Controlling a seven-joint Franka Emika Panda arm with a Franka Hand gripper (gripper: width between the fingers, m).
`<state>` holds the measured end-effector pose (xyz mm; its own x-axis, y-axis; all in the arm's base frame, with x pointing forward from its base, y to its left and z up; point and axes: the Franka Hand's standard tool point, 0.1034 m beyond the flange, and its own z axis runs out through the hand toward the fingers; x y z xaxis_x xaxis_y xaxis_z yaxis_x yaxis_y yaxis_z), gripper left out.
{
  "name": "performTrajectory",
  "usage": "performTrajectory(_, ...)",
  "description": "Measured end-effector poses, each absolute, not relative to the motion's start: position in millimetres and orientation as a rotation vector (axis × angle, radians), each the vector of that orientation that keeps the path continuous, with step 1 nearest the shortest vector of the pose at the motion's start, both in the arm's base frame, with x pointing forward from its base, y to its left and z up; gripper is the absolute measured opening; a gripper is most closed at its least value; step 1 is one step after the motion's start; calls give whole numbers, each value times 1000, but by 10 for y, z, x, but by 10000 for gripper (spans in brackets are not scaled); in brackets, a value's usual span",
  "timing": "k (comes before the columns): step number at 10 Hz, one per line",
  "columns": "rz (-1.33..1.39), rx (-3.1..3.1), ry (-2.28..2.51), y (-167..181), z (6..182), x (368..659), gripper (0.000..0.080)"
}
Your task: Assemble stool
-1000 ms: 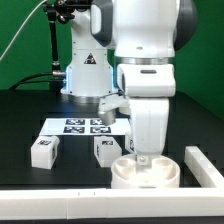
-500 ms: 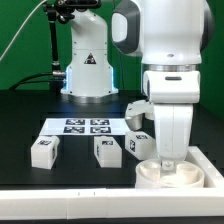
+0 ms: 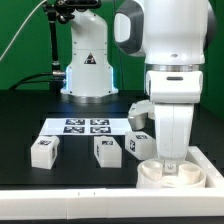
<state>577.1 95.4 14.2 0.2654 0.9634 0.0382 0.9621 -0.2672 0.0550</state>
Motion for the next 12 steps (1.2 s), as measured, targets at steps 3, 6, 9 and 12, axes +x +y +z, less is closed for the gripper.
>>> performTrajectory(3, 107, 2508, 1838, 918, 314, 5702, 537)
performTrajectory(6, 121, 2518, 1795, 863, 597, 5651, 644)
performTrajectory(9, 165, 2596, 1655, 715, 557, 5473, 648)
performTrajectory(12, 155, 2610, 1637, 674, 543, 5433, 648)
